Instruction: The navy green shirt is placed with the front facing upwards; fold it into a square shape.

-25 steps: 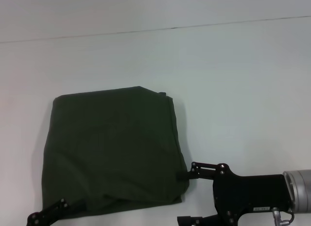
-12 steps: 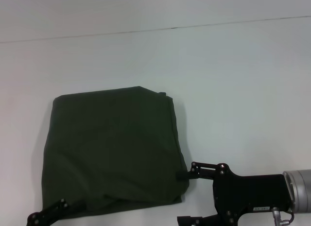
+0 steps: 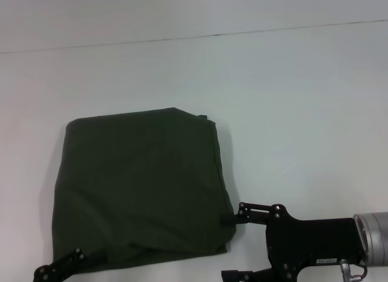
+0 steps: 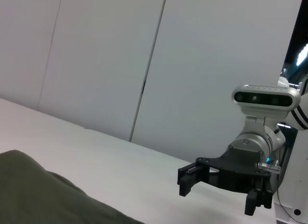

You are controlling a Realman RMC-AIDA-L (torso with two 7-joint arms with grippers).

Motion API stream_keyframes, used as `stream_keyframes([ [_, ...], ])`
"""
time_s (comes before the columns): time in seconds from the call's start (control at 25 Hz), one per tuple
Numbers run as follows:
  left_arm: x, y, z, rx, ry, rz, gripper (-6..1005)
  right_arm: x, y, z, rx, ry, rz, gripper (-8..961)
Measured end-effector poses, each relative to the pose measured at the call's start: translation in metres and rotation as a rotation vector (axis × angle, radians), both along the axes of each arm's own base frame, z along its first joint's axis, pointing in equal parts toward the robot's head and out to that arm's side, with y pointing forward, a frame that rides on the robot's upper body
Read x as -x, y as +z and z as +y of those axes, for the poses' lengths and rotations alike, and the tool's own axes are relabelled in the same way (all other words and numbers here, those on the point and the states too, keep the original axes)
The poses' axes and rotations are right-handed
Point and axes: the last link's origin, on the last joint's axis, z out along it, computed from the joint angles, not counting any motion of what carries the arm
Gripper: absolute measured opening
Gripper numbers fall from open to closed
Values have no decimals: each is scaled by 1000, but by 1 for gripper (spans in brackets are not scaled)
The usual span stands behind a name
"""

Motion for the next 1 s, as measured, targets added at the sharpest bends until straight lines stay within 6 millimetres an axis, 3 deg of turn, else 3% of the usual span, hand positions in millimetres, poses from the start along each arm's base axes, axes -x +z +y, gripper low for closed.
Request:
stream_keyframes([
  [1.0,0,0,0,2,2,0,901,-1,0,-2,4,-2,1,910],
])
